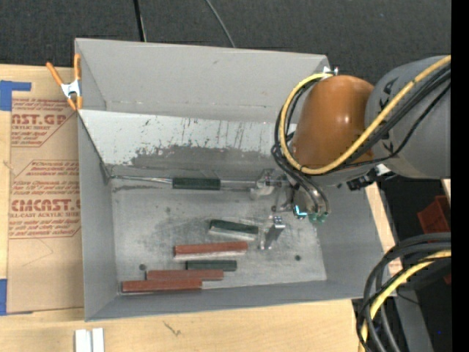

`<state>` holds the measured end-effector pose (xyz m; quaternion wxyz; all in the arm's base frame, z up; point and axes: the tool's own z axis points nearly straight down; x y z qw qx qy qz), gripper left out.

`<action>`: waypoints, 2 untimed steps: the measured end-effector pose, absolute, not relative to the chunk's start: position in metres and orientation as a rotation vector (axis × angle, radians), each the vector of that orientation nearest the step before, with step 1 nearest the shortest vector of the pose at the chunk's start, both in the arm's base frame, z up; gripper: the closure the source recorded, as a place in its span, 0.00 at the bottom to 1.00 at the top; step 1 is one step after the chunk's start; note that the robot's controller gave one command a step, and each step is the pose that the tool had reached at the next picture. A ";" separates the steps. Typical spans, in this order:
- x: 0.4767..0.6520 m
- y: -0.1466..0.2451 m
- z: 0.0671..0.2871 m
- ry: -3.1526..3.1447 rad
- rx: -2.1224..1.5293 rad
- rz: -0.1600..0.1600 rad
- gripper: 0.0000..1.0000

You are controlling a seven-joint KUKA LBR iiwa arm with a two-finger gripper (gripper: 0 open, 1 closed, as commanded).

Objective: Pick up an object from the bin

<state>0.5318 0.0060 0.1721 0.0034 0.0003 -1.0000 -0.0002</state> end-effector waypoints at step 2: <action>0.539 0.035 0.081 -3.132 0.307 0.003 1.00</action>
Offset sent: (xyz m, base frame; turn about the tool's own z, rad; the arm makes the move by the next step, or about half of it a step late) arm 0.0011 0.0296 -0.1021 -0.1961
